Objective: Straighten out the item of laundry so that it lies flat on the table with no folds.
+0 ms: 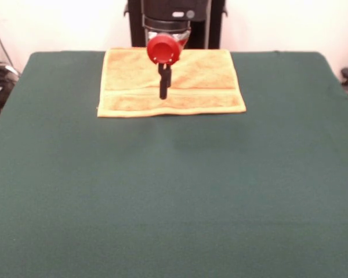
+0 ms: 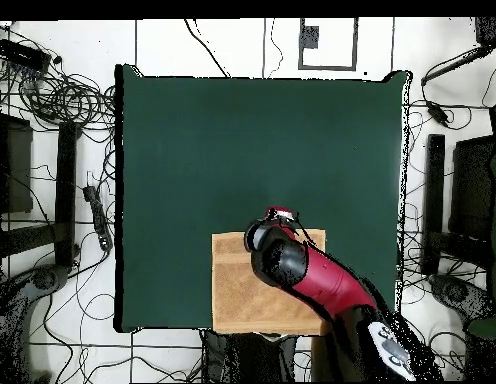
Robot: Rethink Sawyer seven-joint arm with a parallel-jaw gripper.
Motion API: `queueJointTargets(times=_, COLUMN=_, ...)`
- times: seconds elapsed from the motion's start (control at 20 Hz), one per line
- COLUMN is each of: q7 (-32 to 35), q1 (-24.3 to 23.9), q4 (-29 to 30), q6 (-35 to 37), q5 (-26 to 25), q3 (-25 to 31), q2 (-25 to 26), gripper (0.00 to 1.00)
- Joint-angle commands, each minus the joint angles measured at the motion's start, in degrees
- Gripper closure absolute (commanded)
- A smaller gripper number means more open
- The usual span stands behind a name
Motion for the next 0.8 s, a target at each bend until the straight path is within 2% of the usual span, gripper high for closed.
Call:
queueJointTargets(times=0.05, q7=3.1, q1=1.5, q4=-2.8, q6=-5.1, q5=-1.4, q3=6.5, q2=8.0, gripper=0.0)
queueJointTargets(times=0.2, q7=4.3, q1=2.9, q4=-3.6, q6=-6.7, q5=-0.3, q3=4.9, q2=10.4, gripper=0.0)
queueJointTargets(times=0.3, q7=4.0, q1=5.8, q4=-5.0, q6=-5.6, q5=0.8, q3=0.4, q2=11.2, gripper=0.0)
queueJointTargets(times=0.4, q7=2.1, q1=3.3, q4=-5.0, q6=-5.9, q5=-1.3, q3=1.8, q2=11.2, gripper=0.0)
queueJointTargets(times=0.5, q7=1.0, q1=3.4, q4=-5.6, q6=-5.9, q5=-2.0, q3=0.6, q2=11.7, gripper=0.0)
queueJointTargets(times=0.8, q7=2.2, q1=4.0, q4=-9.9, q6=-8.8, q5=-0.8, q3=1.3, q2=17.5, gripper=0.0)
